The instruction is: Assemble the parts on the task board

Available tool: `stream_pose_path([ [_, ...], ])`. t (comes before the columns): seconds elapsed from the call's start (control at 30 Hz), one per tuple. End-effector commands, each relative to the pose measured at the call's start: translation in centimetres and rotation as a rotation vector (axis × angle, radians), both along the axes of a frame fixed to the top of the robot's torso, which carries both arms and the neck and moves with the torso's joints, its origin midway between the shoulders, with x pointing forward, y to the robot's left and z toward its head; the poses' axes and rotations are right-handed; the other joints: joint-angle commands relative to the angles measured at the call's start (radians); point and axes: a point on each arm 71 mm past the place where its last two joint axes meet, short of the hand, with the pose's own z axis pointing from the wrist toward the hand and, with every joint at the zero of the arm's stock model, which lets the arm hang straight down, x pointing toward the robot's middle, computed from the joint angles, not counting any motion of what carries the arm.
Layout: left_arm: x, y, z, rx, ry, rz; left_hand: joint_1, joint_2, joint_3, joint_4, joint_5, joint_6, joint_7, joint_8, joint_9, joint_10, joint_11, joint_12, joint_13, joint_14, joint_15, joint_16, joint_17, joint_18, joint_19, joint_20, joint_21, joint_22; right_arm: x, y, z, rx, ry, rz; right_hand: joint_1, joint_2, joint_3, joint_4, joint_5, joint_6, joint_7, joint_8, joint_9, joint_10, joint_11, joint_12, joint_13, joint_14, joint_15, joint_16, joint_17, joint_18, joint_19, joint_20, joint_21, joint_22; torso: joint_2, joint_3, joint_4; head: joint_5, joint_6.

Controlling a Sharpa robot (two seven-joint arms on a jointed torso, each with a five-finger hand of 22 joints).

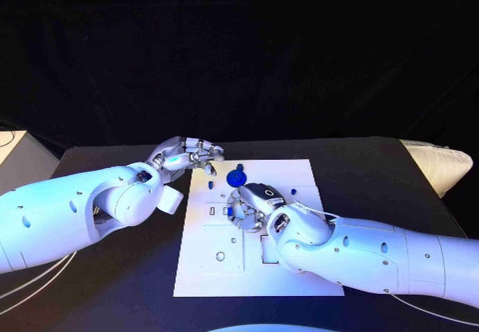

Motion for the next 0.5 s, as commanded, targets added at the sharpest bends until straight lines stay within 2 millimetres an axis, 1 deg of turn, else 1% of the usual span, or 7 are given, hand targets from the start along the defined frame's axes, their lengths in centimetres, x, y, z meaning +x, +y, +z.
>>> stream_pose_path([
  [0.03, -0.08, -0.29, 0.0, -0.004, -0.004, -0.027, -0.008, -0.006, -0.001, 0.006, 0.001, -0.008, 0.0, -0.007, 0.002, -0.006, -0.001, 0.005, 0.001, -0.007, 0.002, 0.0, 0.001, 0.006, -0.001, 0.006, -0.003, -0.001, -0.01, -0.01, -0.1, -0.008, -0.008, -0.004, -0.011, -0.001, -0.003, 0.004, 0.002, -0.009, 0.003, 0.001, -0.004, -0.003, 0.003, -0.007, 0.055, 0.079, -0.002, -0.005, 0.151, -0.012, 0.019, -0.005, -0.004, 0.162, 0.0, 0.0002, -0.0003, -0.001, -0.001],
  [0.33, -0.07, -0.33, -0.04, -0.003, -0.003, -0.03, -0.008, -0.006, -0.001, 0.006, 0.001, -0.008, 0.0, -0.007, 0.002, -0.006, -0.001, 0.005, 0.001, -0.007, 0.002, 0.0, 0.001, 0.006, -0.001, 0.006, -0.003, -0.001, 0.06, -0.02, -0.09, -0.006, -0.014, -0.002, -0.016, -0.008, -0.004, 0.005, 0.004, -0.019, 0.006, -0.003, -0.007, -0.015, 0.006, -0.023, 0.041, 0.078, 0.0, -0.008, 0.147, -0.01, 0.015, -0.004, -0.011, 0.158, 0.0, 0.0001, -0.0007, 0.0, -0.001],
  [0.5, -0.07, -0.33, -0.05, -0.002, -0.002, -0.031, -0.008, -0.006, -0.001, 0.006, 0.001, -0.008, 0.0, -0.007, 0.002, -0.006, -0.001, 0.005, 0.001, -0.007, 0.002, 0.0, 0.001, 0.006, -0.001, 0.006, -0.003, -0.001, 0.08, -0.03, -0.07, -0.003, -0.017, 0.0, -0.023, -0.018, -0.006, 0.008, 0.0, -0.036, 0.012, -0.011, -0.013, -0.031, 0.011, -0.044, 0.024, 0.077, 0.004, -0.01, 0.144, -0.009, 0.012, -0.001, -0.018, 0.154, 0.0, 0.0008, -0.0007, 0.0, 0.0],
])
